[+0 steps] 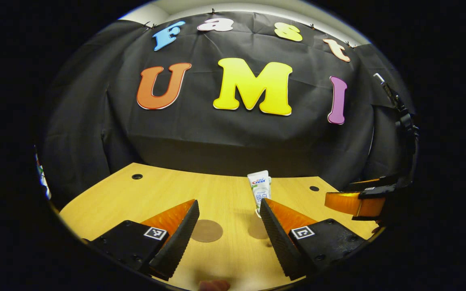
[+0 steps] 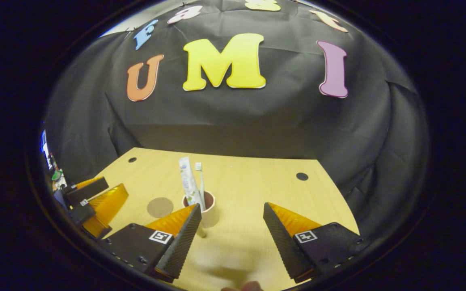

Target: Put the toothbrush and toothpaste on the desktop into the cup, then pick up the cup and place it on the coaster on the desktop.

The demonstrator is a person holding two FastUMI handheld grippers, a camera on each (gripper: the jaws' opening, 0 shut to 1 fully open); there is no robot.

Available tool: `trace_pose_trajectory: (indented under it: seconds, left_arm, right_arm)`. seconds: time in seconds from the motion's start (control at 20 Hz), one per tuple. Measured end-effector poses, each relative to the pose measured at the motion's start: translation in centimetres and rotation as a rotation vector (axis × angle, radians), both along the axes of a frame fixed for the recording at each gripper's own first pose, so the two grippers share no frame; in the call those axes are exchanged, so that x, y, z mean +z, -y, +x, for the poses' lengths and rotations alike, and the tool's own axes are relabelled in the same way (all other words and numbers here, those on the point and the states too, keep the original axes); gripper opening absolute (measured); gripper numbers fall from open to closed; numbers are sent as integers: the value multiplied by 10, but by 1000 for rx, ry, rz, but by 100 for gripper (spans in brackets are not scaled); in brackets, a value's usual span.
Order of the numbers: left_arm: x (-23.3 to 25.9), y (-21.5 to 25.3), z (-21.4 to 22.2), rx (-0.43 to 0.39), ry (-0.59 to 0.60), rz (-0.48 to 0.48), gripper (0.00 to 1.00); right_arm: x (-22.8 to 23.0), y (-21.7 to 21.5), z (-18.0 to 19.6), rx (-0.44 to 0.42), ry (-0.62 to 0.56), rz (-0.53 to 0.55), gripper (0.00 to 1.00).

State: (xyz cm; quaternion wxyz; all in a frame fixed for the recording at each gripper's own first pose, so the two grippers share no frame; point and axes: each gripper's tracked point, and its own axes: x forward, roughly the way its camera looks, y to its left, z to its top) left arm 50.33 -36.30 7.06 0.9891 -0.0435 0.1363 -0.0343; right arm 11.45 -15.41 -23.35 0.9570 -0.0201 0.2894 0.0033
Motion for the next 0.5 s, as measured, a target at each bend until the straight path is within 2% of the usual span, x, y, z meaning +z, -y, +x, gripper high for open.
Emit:
trace_pose_trajectory:
  seconds: [0.2, 0.5]
  left_arm:
    - [28, -32, -28, -13, 3, 31, 96]
    - [66, -71, -61, 16, 23, 34, 96]
  right_arm:
    - [-16, -28, 2, -3, -117, 33, 94]
    - [-40, -51, 17, -4, -295, 28, 94]
